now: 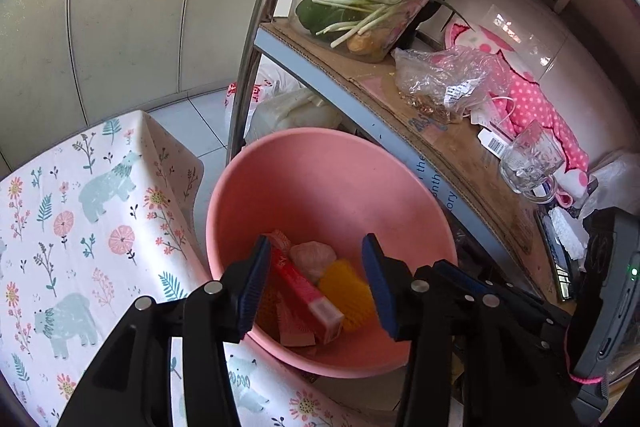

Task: Collect trash
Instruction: 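Open both grippers to drop the box and sponge into the bucket, then move both open grippers back over the red wrapper and steel-wool pad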

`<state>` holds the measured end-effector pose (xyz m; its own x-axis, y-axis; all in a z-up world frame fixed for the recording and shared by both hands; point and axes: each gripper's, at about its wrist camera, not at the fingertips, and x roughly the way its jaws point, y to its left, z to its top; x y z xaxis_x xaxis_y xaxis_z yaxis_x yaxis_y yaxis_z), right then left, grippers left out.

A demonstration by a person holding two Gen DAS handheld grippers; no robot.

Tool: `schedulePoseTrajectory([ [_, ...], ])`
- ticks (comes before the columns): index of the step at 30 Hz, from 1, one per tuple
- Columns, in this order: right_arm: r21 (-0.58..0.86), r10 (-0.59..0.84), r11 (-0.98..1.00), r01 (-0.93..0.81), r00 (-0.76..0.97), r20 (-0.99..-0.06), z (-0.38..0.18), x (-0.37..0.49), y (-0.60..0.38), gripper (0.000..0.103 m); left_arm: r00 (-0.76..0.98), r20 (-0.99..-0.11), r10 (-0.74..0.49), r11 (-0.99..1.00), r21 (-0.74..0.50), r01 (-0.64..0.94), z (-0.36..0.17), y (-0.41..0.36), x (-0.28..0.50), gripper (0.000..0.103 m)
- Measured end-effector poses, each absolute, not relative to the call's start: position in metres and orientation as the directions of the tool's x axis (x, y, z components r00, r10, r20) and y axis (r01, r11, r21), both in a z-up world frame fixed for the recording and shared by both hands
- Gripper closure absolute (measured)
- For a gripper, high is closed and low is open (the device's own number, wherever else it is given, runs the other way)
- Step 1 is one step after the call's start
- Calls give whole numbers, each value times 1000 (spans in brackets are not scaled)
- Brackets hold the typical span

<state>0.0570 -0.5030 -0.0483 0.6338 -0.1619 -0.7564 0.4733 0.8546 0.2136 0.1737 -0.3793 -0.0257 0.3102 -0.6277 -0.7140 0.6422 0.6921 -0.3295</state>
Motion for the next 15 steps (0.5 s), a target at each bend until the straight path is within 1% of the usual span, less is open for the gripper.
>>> schedulePoseTrajectory([
  [7,233,-133,880,414,685,-716,-29,44,-485,83,365,-688,-627,711,-313,630,-1,-357,159,56],
  [15,204,-103,928,313,739,-666,-3,27,-444,83,421,-666,-615,735,-290,614,26,-320,133,54],
])
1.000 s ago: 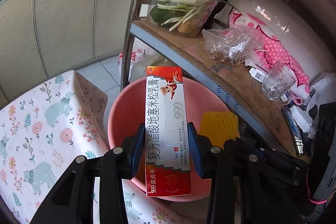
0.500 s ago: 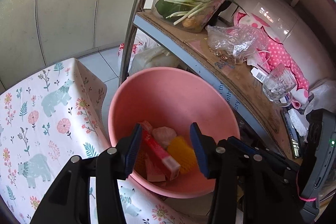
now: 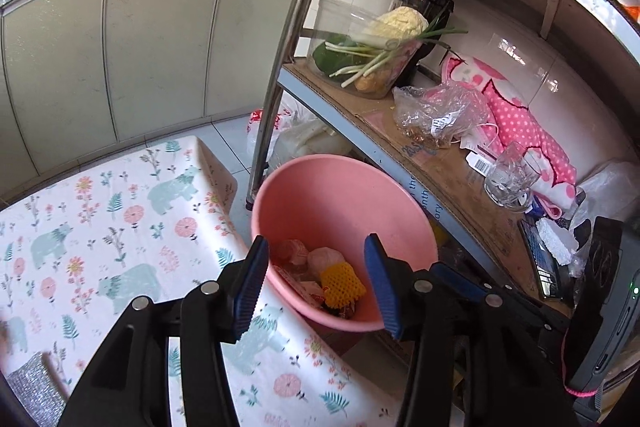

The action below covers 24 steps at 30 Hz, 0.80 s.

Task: Collect trash
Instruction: 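Move both open grippers back over the red wrapper and steel-wool pad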

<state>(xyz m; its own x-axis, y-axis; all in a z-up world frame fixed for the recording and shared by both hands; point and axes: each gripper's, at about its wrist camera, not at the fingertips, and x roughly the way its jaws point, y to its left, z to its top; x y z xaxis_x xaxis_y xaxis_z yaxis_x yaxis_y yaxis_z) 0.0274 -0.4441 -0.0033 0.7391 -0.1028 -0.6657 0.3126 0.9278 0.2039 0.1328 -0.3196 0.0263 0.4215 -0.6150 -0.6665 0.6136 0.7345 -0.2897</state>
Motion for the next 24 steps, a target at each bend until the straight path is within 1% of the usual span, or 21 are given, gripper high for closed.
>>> schedulePoseTrajectory([
  [5,210,-63,941,267,746,-663,2,21,-421,82,455,-651,-608,740,-255,623,39,-293,113,53],
  [8,221,-26,948,230,747,-664,3,21,-406,77,469,-649,-599,749,-247,615,44,-273,104,53],
  [13,221,45,965,143,738,-674,2,27,-372,77,519,-636,-570,776,-212,594,52,-236,92,53],
  [24,276,251,958,-79,695,-673,3,47,-285,77,669,-621,-409,889,-107,445,53,-117,73,53],
])
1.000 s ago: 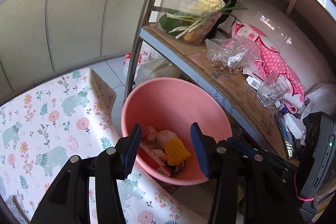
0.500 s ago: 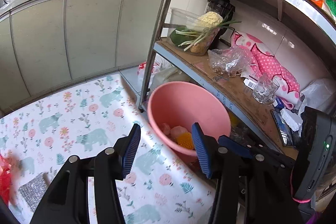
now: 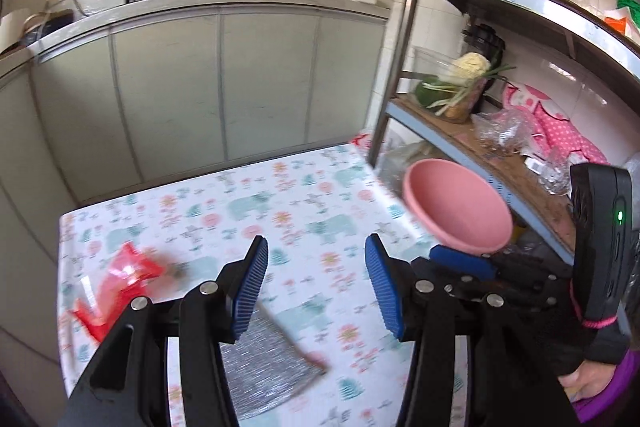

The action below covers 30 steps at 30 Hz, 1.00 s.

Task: Collect trash
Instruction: 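Move both open grippers back over the red wrapper and steel-wool pad, then grasp the red snack wrapper with the left gripper while the right grasps the grey steel-wool pad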

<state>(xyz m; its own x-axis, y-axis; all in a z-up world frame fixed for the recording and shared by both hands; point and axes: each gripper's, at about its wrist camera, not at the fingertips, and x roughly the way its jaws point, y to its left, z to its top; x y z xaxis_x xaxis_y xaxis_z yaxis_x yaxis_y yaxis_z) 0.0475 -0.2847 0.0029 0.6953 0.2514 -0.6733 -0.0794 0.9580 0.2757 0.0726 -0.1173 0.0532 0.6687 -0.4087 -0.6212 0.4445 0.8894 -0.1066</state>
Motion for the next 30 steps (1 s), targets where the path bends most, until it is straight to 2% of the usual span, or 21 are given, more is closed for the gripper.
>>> schedulePoseTrajectory([
  [4,257,287,955,-146,668,-686,1,45,-258,77,726,-603,-331,932,-86,353,44,-66,63,53],
  [13,281,351,936,-210,591,-727,-12,54,-227,75,748,-646,-148,989,-92,116,10,31,63,53],
  [15,279,360,933,-227,584,-728,-13,56,-220,71,740,-659,-136,991,-101,93,6,44,69,53],
  [26,294,410,910,-293,526,-745,-24,60,-200,71,676,-725,-133,990,-134,50,-29,46,121,54],
  [29,293,422,903,-314,520,-742,-25,61,-195,71,672,-727,-140,990,-126,69,-38,40,127,65],
  [30,295,425,901,-318,515,-744,-26,61,-194,71,668,-731,-136,990,-117,74,-42,39,128,76],
])
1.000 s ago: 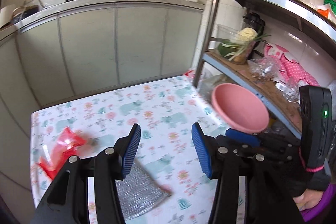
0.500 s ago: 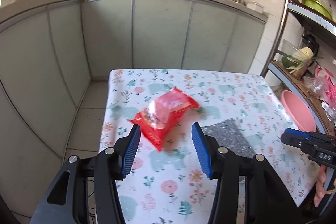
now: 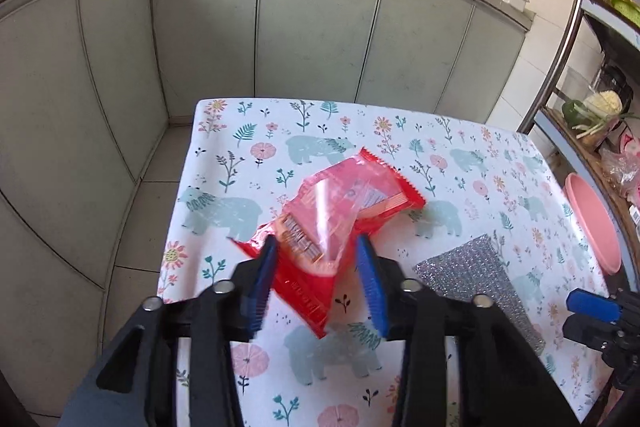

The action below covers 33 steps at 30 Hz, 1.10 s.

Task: Collect trash
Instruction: 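Grasp the red snack wrapper with the left gripper while the right grasps the grey steel-wool pad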

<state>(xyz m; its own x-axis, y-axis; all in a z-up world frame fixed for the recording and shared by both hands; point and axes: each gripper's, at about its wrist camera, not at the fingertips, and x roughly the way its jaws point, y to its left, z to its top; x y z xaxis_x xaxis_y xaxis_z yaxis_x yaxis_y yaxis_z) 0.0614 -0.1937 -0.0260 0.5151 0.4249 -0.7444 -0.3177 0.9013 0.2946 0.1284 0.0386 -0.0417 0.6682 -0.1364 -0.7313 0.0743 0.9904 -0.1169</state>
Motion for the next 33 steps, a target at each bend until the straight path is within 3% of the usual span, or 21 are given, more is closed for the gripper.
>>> schedulePoseTrajectory([
  [1,295,426,900,-321,509,-748,-27,62,-192,71,661,-737,-140,990,-113,82,-46,37,130,88],
  [2,295,428,899,-323,502,-752,-28,63,-191,71,656,-742,-140,990,-111,85,-49,36,130,92],
  [7,307,436,894,-326,477,-764,-33,68,-188,71,643,-749,-160,987,-136,87,-56,40,132,101],
  [17,333,412,910,-245,458,-788,-48,83,-197,71,639,-737,-220,975,-162,149,-35,40,136,103],
  [30,278,390,915,-294,464,-795,-65,88,-178,71,620,-753,-220,975,-166,145,-27,40,130,103],
  [32,238,363,923,-303,480,-798,-64,86,-177,74,625,-751,-212,977,-164,134,-25,41,126,103],
  [33,230,358,925,-303,487,-797,-64,85,-178,82,627,-749,-213,977,-171,128,-23,41,123,103],
])
